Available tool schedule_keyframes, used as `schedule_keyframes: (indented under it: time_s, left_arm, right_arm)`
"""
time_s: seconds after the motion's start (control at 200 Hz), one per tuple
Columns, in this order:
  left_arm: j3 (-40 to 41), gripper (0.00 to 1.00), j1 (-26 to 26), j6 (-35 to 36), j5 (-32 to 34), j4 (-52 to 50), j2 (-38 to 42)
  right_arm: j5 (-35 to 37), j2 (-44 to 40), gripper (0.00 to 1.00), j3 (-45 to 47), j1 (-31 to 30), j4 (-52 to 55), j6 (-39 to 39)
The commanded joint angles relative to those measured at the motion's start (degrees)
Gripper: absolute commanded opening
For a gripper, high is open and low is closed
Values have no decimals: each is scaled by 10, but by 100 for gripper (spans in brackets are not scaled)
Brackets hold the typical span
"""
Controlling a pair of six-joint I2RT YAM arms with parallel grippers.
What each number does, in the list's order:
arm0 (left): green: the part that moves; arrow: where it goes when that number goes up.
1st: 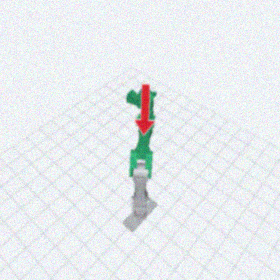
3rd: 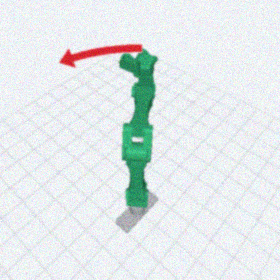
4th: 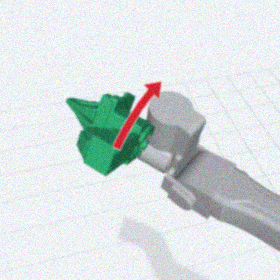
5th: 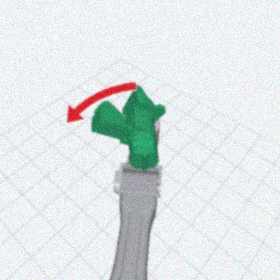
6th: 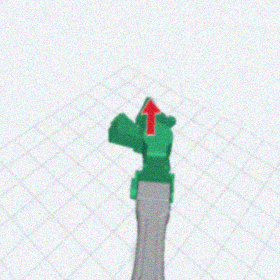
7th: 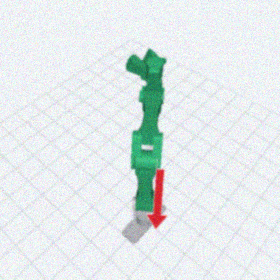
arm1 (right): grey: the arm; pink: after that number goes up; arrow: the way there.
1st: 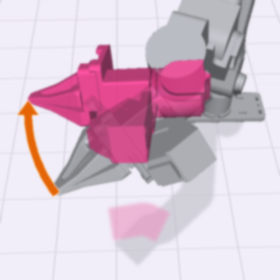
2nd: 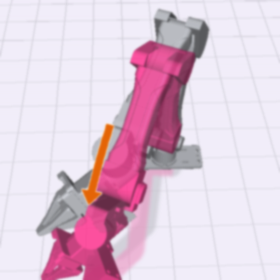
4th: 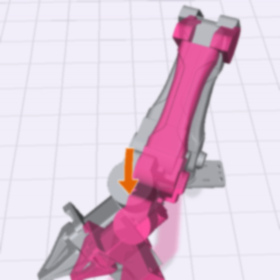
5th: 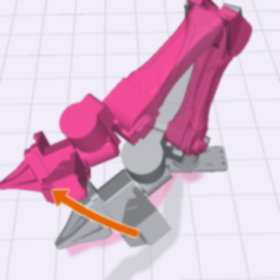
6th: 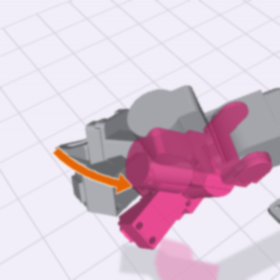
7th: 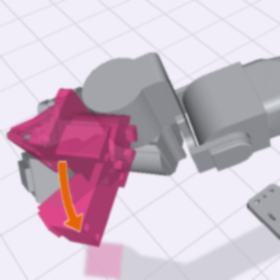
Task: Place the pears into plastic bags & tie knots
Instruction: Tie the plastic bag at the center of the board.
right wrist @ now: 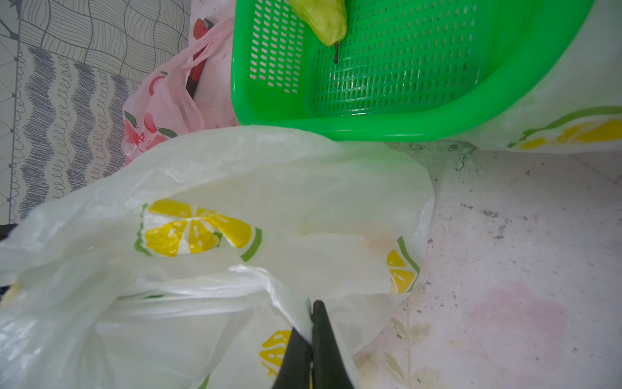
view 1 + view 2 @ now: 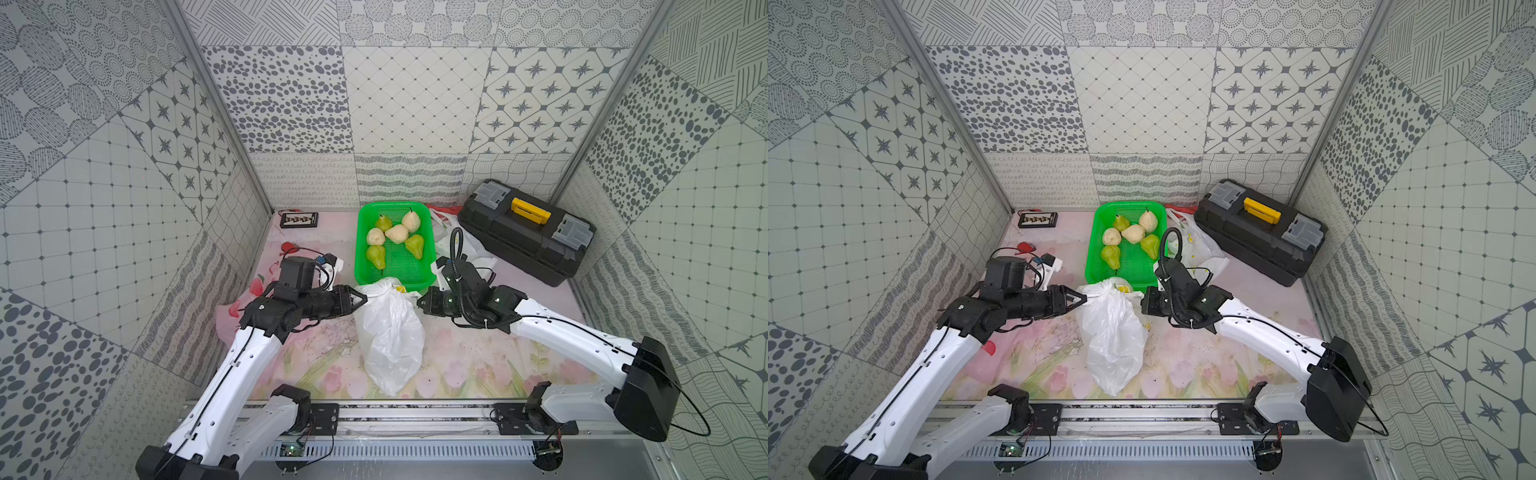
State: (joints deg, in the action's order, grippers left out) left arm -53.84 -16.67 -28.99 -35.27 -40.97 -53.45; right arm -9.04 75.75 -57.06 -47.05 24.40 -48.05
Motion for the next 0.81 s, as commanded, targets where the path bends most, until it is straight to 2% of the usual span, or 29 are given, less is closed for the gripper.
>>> schedule_keyframes:
  time_s: [0.0,0.14,0.29,0.385,0.515,0.665,0.8]
  left_arm:
    - [2,40,-13,6,2,32,-4]
    - [0,31,-15,9,6,39,-16]
    - [-20,0,-14,40,49,12,-22]
    - [-50,0,-3,84,107,-45,-11]
    - [-60,0,41,108,107,-81,13]
    - [-22,0,98,117,106,-93,35]
    - [34,0,106,89,132,-72,43]
  right_arm:
    - [-4,5,0,-12,-5,-24,-8]
    - [-4,7,0,-14,-5,-24,-9]
    - [14,-8,0,-3,-3,-11,-16]
    - [48,-37,0,3,18,36,-9]
    - [96,-81,0,8,65,127,33]
    - [141,-100,0,30,98,186,76]
    - [154,-110,0,76,148,192,84]
